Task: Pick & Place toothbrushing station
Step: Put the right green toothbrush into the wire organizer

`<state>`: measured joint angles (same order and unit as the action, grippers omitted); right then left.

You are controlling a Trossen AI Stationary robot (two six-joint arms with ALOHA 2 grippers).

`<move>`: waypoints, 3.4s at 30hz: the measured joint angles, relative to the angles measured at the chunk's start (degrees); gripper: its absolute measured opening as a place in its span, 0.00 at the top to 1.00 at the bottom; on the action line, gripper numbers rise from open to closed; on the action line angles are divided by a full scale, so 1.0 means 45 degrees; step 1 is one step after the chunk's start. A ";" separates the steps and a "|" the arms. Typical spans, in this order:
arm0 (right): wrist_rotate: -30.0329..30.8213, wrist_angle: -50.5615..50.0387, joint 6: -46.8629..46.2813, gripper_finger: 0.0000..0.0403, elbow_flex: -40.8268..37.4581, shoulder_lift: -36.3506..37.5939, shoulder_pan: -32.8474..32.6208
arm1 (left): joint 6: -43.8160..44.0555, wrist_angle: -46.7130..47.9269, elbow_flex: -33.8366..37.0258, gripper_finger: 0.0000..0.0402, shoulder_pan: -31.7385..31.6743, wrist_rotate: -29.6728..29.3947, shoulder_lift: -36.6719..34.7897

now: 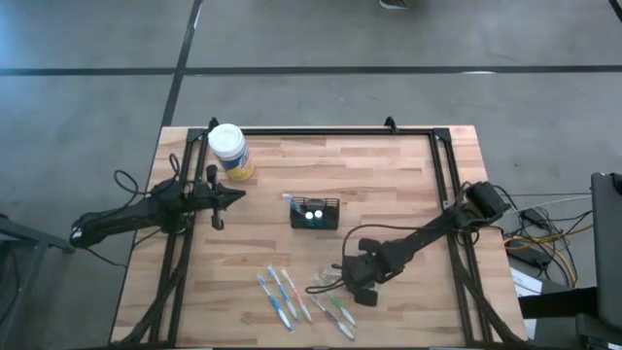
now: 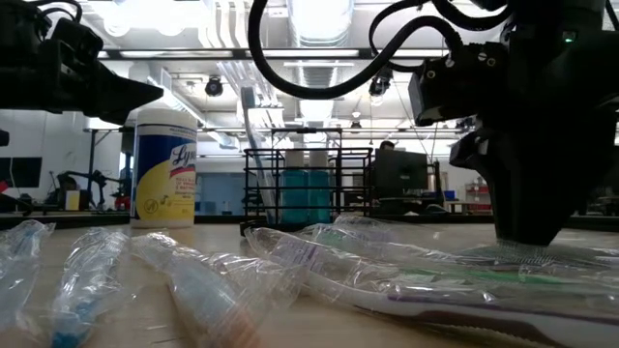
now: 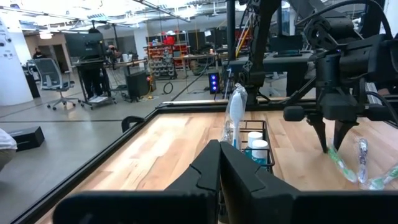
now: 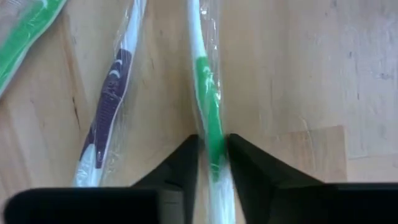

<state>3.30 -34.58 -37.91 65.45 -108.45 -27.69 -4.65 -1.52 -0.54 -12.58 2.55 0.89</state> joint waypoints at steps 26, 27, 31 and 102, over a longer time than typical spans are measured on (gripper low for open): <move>0.1366 0.4713 0.5836 0.94 -0.2599 0.7796 0.1629 | 0.0504 -0.0131 -0.0005 0.97 0.0005 -0.0010 0.0000; 0.1367 0.4842 0.5939 0.94 -0.2963 0.8322 0.1766 | 0.0568 -0.0131 -0.0005 0.97 0.0000 -0.0010 0.0000; 0.1422 0.5420 0.6500 0.94 -0.4255 1.0384 0.2256 | 0.0701 -0.0135 -0.0005 0.97 0.0001 -0.0010 0.0001; 0.7890 1.1086 1.1760 0.94 -0.3446 0.7605 0.4605 | -0.1147 -0.3812 -1.1160 0.42 0.0937 -0.0836 1.4363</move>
<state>38.81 15.31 15.01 49.95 -74.23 -6.96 -9.81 -18.67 -50.76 -8.36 -1.22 65.52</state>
